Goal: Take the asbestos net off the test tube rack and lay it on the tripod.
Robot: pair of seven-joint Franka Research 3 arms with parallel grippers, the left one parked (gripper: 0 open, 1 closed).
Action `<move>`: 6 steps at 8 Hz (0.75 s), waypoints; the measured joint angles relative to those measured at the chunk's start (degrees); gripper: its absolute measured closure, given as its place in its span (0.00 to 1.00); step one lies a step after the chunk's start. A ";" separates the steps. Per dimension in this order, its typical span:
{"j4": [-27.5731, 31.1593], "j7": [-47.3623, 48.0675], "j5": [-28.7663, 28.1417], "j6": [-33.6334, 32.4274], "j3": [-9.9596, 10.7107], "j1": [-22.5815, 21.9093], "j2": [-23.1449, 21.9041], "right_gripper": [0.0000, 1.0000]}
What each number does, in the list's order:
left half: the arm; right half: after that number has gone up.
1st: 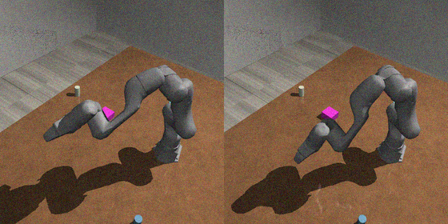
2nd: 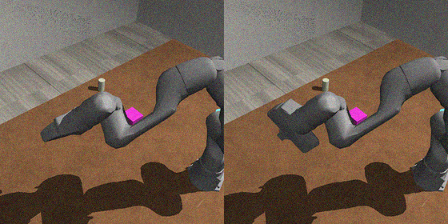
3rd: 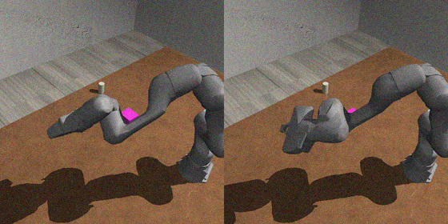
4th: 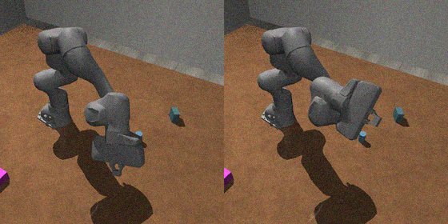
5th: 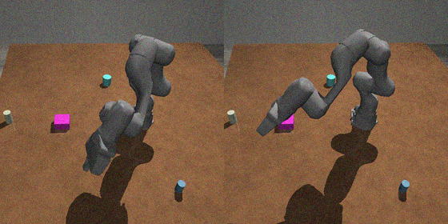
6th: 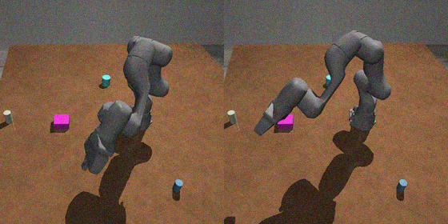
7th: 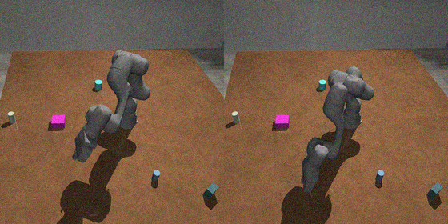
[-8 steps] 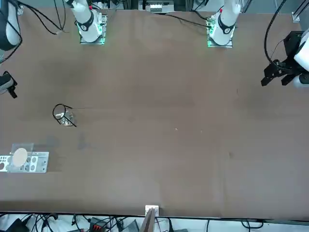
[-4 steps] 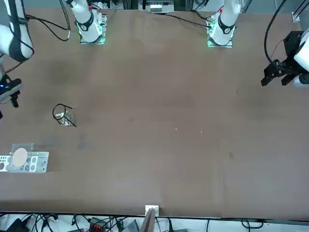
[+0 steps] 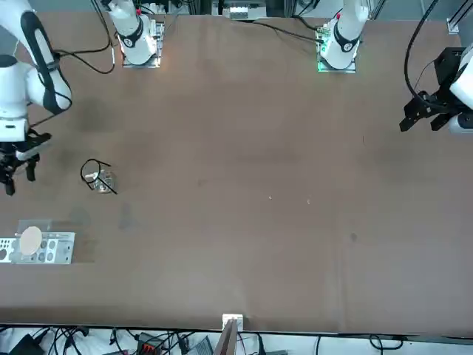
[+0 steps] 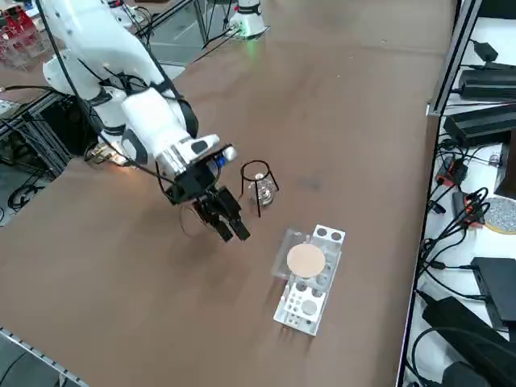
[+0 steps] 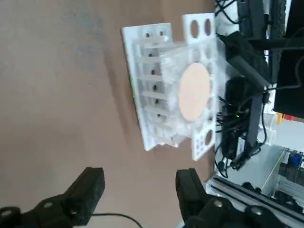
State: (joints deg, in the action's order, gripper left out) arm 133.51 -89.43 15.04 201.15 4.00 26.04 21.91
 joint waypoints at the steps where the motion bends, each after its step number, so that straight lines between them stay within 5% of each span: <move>1: -1.14 -0.33 0.06 0.41 -0.13 -0.02 1.32 0.10; 6: -11.04 -0.58 3.92 0.22 -0.20 0.32 8.21 0.10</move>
State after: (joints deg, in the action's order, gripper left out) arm 122.47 -90.01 18.96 201.37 3.80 26.36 30.12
